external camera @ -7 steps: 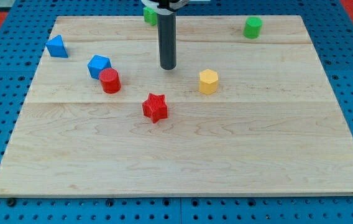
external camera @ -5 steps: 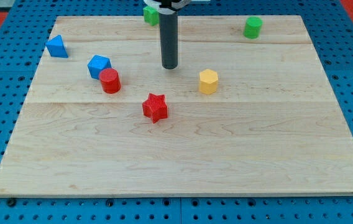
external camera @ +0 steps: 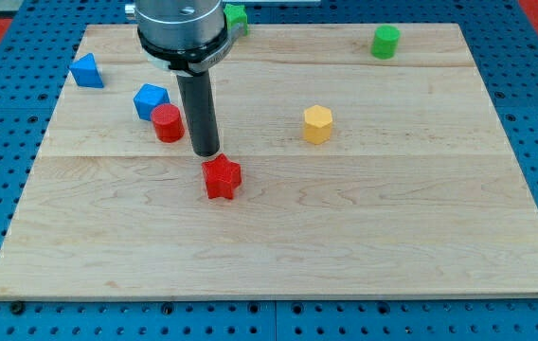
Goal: Move the red star downwards
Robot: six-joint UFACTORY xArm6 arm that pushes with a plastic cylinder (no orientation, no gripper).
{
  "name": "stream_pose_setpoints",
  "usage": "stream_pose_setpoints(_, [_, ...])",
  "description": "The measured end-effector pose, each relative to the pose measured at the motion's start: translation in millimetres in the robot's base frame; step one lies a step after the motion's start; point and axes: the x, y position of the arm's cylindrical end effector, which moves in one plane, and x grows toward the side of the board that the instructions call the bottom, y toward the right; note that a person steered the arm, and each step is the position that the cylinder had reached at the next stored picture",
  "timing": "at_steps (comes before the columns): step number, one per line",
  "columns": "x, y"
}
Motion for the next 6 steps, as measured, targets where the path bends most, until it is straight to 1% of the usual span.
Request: stream_pose_setpoints(6, [-3.5, 7.3])
